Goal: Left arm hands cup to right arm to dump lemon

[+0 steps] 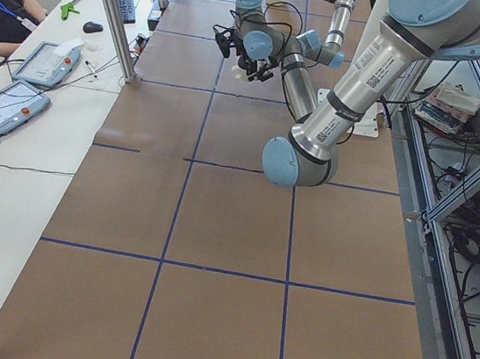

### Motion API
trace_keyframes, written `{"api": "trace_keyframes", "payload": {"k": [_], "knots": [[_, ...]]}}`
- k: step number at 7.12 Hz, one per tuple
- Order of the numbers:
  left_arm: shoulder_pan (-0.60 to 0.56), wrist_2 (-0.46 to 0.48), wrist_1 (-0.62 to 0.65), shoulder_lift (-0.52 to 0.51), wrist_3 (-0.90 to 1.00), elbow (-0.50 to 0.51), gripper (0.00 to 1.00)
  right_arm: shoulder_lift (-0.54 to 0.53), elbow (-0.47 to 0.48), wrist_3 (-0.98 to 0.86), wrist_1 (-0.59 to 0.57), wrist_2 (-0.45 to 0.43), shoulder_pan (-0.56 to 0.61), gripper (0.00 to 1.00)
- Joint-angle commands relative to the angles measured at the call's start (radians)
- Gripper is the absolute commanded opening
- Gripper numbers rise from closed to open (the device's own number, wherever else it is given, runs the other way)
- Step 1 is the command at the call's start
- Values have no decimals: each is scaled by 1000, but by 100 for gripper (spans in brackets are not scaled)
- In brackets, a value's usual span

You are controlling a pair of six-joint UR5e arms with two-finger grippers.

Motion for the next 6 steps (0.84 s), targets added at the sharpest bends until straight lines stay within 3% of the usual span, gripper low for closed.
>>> {"api": "trace_keyframes", "payload": {"k": [1,6], "knots": [[64,1,-41,-10,-15,15,100,14,-6,0,2,1,-3,43],[73,3,-126,-12,-1,124,100,16,-1,-4,3,1,-12,43]]}}
